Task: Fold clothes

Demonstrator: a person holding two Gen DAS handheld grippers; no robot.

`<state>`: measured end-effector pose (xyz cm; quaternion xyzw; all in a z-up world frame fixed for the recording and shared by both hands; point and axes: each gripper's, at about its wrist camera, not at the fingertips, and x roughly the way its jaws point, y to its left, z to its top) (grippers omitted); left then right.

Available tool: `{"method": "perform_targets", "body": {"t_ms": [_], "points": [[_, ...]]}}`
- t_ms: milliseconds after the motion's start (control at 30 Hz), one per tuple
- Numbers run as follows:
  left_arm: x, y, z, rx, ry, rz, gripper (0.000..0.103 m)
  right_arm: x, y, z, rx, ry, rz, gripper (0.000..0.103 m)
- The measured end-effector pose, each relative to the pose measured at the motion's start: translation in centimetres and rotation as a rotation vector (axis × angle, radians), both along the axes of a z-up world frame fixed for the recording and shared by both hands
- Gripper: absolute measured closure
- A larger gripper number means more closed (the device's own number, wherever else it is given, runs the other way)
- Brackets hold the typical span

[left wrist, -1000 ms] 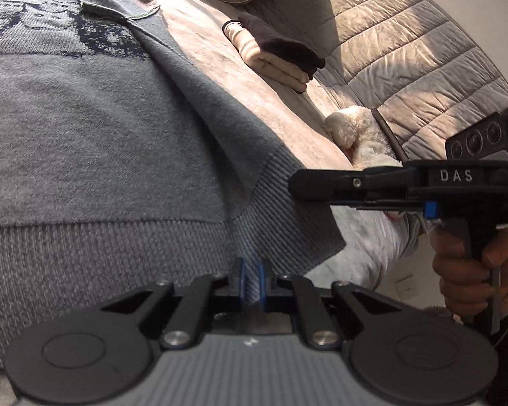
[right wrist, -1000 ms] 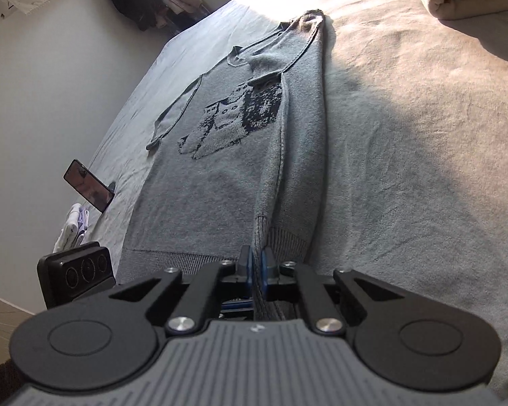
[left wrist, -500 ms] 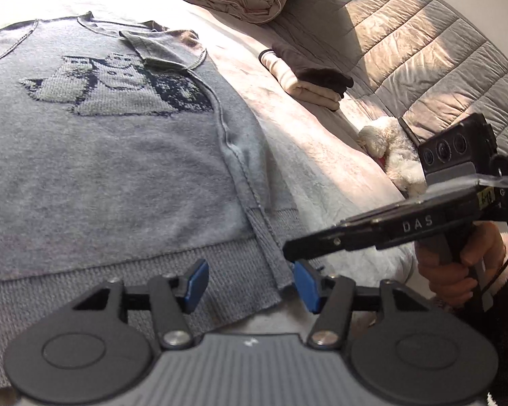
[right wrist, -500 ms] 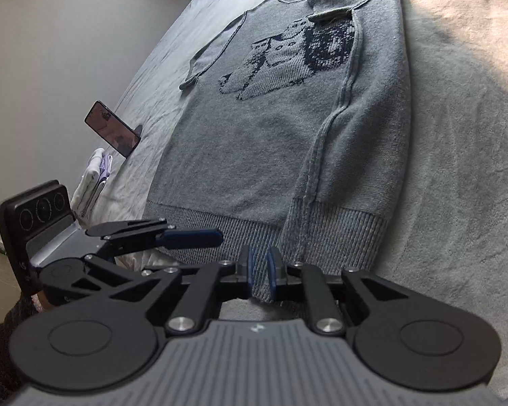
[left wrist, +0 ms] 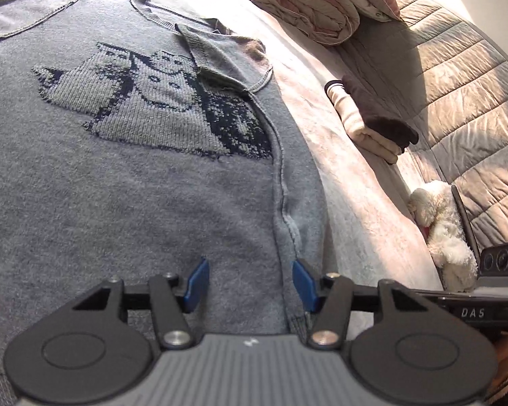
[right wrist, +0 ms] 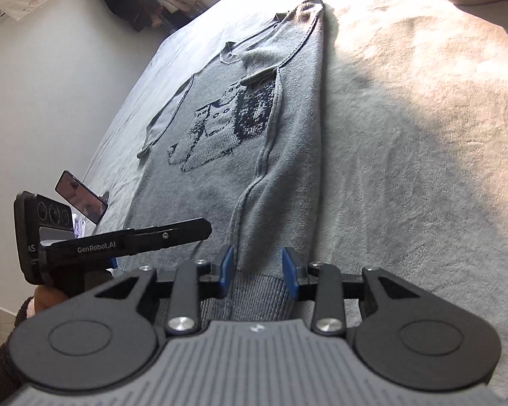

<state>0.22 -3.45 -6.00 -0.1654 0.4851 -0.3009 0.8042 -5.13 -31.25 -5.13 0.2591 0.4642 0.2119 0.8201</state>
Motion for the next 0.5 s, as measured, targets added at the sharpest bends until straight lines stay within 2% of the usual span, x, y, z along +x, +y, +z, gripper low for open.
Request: {"method": "perform_targets", "body": {"t_ms": [33,67,133,200,233,300,400,467,500], "points": [[-0.3,0.1,0.0,0.005,-0.007,-0.003,0.055,0.0,0.2,0.0,-0.010,0.001,0.016,0.066],[-0.6,0.3,0.0,0.019,-0.014,-0.002,0.066,-0.1,0.8,0.1,-0.025,-0.005,0.044,0.066],[-1.1,0.6,-0.1,0.038,-0.023,0.000,0.079,-0.3,1.9,0.4,-0.048,-0.018,0.102,0.066],[-1.5,1.0,-0.2,0.036,-0.022,-0.004,0.087,-0.8,3.5,0.6,-0.082,-0.031,0.157,0.066],[-1.7,1.1,-0.3,0.033,-0.020,-0.012,0.094,-1.1,4.2,0.6,-0.114,-0.033,0.171,0.066],[-2.1,1.1,-0.5,0.031,-0.019,-0.030,0.102,-1.6,6.1,0.3,-0.204,-0.034,0.189,0.066],[-2.8,1.0,-0.7,0.031,-0.043,-0.052,0.102,-2.7,9.0,0.0,-0.388,-0.102,0.225,0.068],[-3.3,1.1,-0.9,0.013,-0.069,-0.058,0.102,-3.6,10.0,-0.1,-0.486,-0.149,0.226,0.081],[-3.6,1.2,-1.0,-0.006,-0.079,-0.061,0.102,-3.8,10.0,0.0,-0.500,-0.157,0.223,0.086]]}}
